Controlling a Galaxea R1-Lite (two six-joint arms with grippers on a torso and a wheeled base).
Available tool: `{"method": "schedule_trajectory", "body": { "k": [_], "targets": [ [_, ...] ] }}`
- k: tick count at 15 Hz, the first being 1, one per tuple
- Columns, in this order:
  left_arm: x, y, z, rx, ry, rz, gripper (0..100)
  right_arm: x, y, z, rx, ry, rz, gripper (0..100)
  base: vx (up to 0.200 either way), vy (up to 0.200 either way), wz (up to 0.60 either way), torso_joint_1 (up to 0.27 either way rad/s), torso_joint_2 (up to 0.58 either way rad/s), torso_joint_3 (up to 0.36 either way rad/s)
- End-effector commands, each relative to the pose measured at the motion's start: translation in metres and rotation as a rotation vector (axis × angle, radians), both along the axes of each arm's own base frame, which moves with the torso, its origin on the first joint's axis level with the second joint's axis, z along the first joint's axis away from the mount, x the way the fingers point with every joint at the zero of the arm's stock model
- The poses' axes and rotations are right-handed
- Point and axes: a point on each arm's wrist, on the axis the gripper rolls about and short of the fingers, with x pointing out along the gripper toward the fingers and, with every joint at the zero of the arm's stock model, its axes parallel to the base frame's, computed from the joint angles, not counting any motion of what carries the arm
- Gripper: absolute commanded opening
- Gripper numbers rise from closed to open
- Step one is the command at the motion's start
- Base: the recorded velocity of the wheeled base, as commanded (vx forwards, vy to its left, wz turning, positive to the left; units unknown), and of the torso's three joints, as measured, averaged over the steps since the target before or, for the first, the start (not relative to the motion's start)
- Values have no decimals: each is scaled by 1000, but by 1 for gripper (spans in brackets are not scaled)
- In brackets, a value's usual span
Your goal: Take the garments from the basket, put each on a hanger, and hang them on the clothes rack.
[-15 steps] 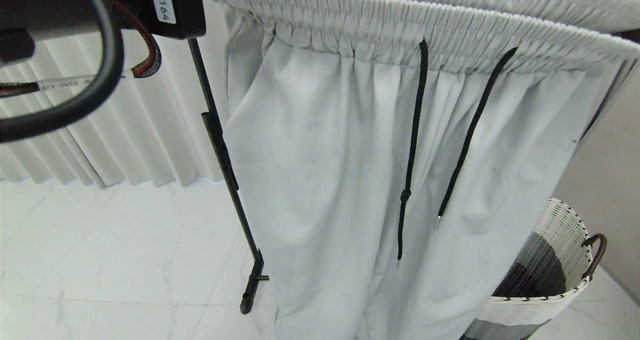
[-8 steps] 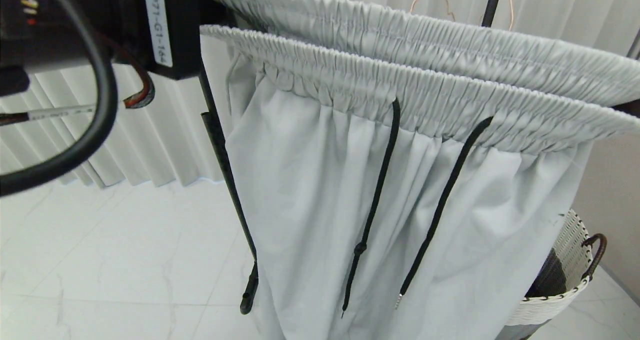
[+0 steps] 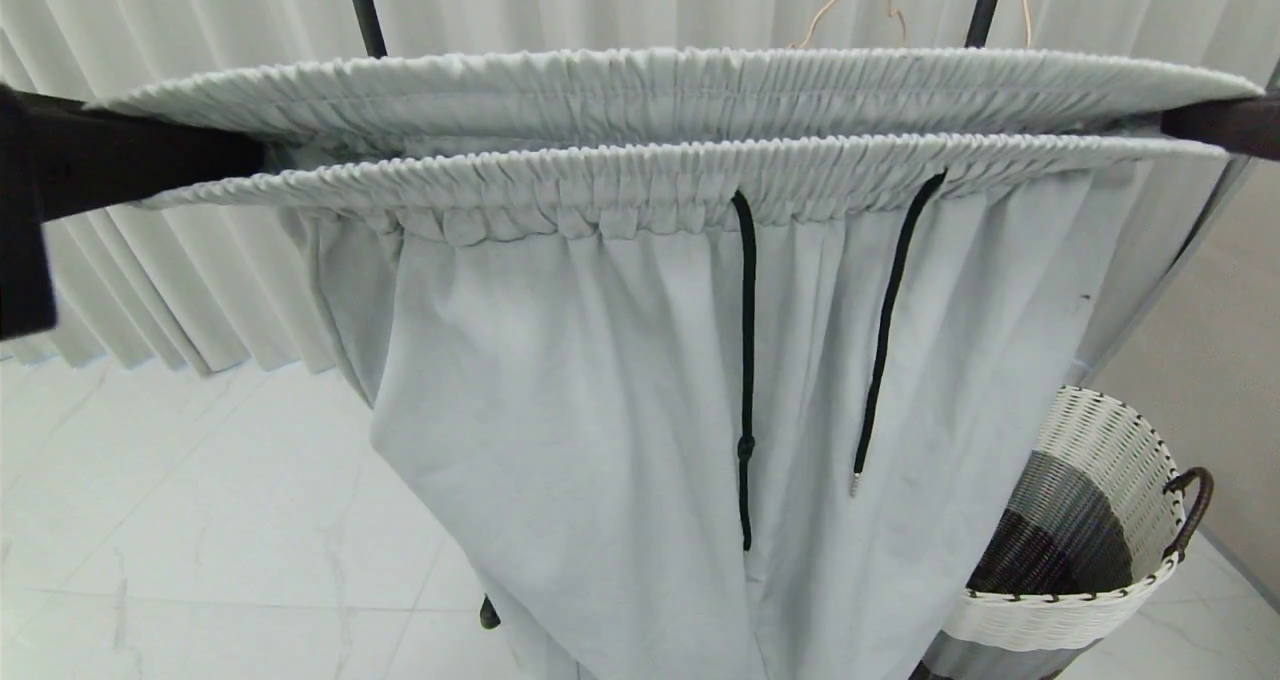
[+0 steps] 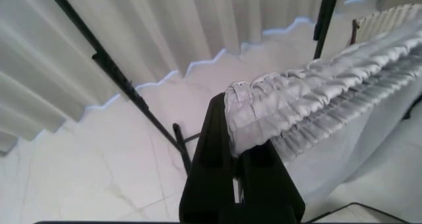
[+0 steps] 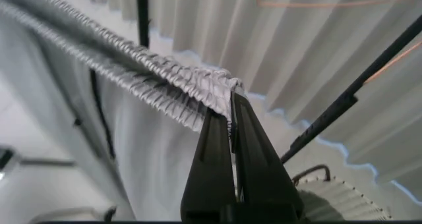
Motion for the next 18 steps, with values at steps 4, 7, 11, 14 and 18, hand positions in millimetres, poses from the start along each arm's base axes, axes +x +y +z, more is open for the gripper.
{"method": "schedule_trajectory", "body": {
  "k": [4, 7, 11, 14, 18],
  "targets": [
    [-22, 7, 5, -50, -20, -118, 0, 37, 42, -1, 48, -36, -32, 0, 0, 0, 0, 0, 0, 0],
    [-31, 5, 6, -58, -20, -202, 0, 46, 54, 2, 59, -43, -27, 0, 0, 0, 0, 0, 0, 0],
    [-30, 2, 5, -51, -18, -199, 0, 50, 47, 2, 56, -43, -68, 0, 0, 0, 0, 0, 0, 0],
    [-7, -10, 14, -56, -28, -85, 0, 44, 19, 15, 57, -71, -135, 0, 0, 0, 0, 0, 0, 0],
    [17, -33, 26, -130, -56, -20, 0, 26, 1, 4, -9, -13, -127, 0, 0, 0, 0, 0, 0, 0]
  ]
}}
